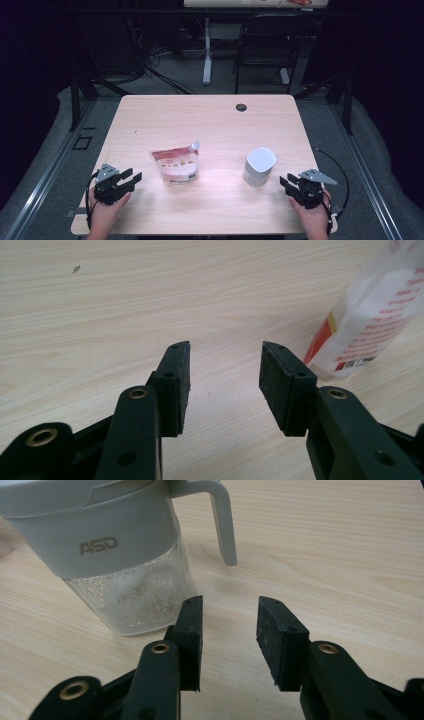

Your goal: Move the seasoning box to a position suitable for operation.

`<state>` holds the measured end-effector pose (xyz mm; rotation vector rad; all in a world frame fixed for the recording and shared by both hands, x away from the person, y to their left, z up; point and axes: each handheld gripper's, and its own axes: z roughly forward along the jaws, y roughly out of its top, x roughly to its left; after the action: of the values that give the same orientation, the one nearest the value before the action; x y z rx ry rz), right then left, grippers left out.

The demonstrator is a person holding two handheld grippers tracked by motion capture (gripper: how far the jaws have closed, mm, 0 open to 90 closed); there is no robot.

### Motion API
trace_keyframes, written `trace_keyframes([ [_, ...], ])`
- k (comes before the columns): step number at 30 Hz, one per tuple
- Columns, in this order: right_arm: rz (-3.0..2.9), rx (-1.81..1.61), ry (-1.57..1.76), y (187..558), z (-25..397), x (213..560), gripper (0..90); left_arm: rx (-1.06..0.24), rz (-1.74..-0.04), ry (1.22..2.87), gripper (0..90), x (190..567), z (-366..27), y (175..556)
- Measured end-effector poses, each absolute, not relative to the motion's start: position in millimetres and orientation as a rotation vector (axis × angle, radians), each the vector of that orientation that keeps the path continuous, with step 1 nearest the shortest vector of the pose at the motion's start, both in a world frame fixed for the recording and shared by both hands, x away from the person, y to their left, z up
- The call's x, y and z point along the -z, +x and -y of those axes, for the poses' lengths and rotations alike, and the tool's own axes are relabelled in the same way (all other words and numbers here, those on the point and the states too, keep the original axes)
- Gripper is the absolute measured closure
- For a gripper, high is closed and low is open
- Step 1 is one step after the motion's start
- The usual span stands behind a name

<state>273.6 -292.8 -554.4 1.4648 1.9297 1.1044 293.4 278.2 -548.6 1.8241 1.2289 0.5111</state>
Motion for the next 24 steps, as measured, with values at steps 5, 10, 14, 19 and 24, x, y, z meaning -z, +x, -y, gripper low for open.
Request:
trace_keyframes([
  [5,-1.907,-1.132,1.427,272.7,293.4,553.9,55.1,-0.488,-1.248,1.798,57.7,550.7,-280.7,295.1],
  [10,-1.875,-1.161,1.417,276.5,295.3,550.1,51.3,-0.491,-1.260,1.796,59.4,550.3,-280.8,293.0],
  [14,-1.872,-1.152,1.399,281.1,294.2,549.0,58.4,-0.510,-1.267,1.782,57.9,549.4,-283.2,289.4],
  [19,-1.933,-1.137,1.351,291.7,292.1,549.6,71.6,-0.507,-1.274,1.772,57.4,550.4,-287.0,287.3],
  [24,-1.928,-1.131,1.357,302.5,290.5,550.6,69.8,-0.505,-1.288,1.768,57.5,551.6,-289.1,283.9],
])
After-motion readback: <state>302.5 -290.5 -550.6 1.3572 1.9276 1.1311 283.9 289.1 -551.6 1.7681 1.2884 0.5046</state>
